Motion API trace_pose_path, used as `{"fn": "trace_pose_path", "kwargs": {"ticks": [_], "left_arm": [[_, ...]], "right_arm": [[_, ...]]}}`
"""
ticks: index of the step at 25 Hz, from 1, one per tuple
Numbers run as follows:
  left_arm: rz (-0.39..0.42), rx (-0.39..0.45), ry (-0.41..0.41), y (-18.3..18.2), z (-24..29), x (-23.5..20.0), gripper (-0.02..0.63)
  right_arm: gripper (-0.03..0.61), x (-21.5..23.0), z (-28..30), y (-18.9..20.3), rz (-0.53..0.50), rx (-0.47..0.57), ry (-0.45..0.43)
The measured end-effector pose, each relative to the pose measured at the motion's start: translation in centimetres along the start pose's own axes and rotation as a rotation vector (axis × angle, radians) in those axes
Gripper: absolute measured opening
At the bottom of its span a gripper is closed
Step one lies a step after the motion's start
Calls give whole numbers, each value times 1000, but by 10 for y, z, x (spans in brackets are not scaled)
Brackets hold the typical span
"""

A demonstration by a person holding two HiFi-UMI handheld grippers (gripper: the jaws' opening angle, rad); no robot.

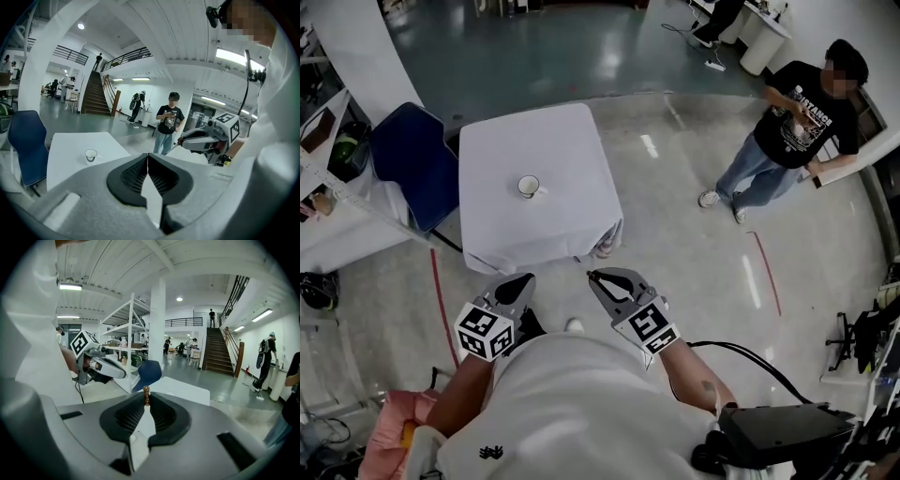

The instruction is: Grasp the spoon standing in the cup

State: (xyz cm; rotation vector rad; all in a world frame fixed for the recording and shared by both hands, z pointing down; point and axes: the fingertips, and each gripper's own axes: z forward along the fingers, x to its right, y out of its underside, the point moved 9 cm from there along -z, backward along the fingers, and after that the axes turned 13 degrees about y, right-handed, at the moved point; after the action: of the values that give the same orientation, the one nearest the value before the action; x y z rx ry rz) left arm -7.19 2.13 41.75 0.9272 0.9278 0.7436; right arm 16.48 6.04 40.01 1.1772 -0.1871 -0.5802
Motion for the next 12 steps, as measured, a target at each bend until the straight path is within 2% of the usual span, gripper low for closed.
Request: {"fn": "trace_pose_path", "kwargs": {"ticks": [12], "left_arm": [[20, -3, 10, -6, -1, -4, 12]], "right_arm": [[44, -1, 3, -2, 5, 7, 18]]}}
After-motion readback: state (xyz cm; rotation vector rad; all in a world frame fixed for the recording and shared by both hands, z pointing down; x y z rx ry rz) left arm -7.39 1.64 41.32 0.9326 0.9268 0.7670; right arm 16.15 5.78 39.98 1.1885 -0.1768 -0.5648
